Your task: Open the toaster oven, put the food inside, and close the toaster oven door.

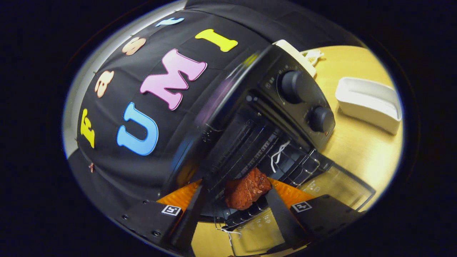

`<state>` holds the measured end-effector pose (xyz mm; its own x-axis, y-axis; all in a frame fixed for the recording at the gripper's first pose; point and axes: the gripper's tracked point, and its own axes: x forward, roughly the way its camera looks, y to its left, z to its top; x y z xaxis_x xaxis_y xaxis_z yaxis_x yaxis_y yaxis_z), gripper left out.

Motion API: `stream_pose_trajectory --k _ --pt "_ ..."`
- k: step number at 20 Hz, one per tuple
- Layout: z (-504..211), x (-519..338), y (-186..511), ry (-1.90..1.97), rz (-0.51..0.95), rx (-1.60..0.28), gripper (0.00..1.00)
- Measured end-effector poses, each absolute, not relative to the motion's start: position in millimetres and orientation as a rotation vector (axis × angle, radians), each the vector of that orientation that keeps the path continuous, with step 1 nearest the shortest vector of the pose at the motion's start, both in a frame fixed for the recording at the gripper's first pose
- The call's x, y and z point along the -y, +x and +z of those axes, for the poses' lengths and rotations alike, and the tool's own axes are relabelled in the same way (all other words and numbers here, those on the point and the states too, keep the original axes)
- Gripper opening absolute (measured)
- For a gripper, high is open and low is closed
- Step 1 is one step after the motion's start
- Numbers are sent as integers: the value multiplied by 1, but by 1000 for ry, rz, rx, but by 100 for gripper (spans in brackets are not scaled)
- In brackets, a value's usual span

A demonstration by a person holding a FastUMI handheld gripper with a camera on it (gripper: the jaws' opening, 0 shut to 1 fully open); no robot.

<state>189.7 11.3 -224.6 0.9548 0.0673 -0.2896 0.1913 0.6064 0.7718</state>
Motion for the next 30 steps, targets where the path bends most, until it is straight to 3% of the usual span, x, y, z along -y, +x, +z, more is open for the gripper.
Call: stream_pose_trajectory --k 13,22,30 --pt "-216 -5 180 686 -67 -403 98" --pt "-195 29 177 532 -201 -305 98" --pt "-188 15 120 455 -112 -352 98"
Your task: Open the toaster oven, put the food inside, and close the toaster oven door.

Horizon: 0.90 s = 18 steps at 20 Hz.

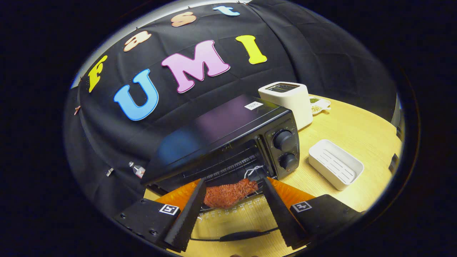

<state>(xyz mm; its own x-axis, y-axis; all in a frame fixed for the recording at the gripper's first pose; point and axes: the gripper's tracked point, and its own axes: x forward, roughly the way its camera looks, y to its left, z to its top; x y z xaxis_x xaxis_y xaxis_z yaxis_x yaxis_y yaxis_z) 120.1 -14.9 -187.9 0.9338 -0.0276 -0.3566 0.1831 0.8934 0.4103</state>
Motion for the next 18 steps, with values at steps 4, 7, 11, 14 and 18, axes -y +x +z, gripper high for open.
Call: stream_pose_trajectory --k 4,7,11,14,18 --pt "-198 1 83 346 -60 -419 98" --pt "-214 -14 55 257 -17 -476 99" --pt "-263 -29 18 122 11 -594 99" --pt "-306 -42 -6 76 9 -726 99" --pt "-325 -50 3 -1 7 -759 99"
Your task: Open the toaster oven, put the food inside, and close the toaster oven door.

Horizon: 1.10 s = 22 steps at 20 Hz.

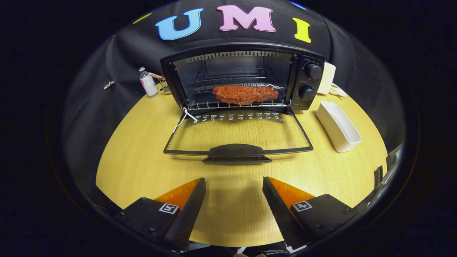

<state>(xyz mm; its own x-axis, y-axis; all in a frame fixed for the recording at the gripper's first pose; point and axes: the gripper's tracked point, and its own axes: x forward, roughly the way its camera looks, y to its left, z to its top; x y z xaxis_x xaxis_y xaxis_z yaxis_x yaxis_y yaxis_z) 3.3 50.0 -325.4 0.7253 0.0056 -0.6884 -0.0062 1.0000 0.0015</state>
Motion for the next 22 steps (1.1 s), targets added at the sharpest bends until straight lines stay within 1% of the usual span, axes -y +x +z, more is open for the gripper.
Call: stream_pose_trajectory --k 3,7,10,12,16,22 --pt "-339 -54 12 -19 -5 -784 99" --pt "-341 -45 28 -20 -66 -771 100" --pt "-348 -44 35 27 -88 -805 100" --pt "-344 -43 34 8 -81 -799 98" --pt "-338 -45 32 27 -74 -811 97" --pt "-312 -44 26 47 -39 -752 98"
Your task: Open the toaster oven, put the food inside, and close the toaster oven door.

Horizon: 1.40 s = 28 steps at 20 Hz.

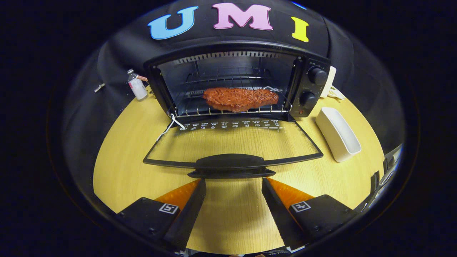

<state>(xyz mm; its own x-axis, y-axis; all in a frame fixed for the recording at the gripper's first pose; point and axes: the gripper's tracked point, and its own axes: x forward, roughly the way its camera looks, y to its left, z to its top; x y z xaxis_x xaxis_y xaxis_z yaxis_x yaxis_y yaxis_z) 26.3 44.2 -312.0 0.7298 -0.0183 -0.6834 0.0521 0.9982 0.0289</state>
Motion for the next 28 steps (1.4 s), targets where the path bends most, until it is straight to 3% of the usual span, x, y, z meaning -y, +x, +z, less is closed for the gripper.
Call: stream_pose_trajectory --k 14,22,28 --pt "-243 -46 38 94 -37 -553 99" --pt "-201 -45 71 98 20 -460 99" --pt "-137 -54 46 49 136 -302 98"
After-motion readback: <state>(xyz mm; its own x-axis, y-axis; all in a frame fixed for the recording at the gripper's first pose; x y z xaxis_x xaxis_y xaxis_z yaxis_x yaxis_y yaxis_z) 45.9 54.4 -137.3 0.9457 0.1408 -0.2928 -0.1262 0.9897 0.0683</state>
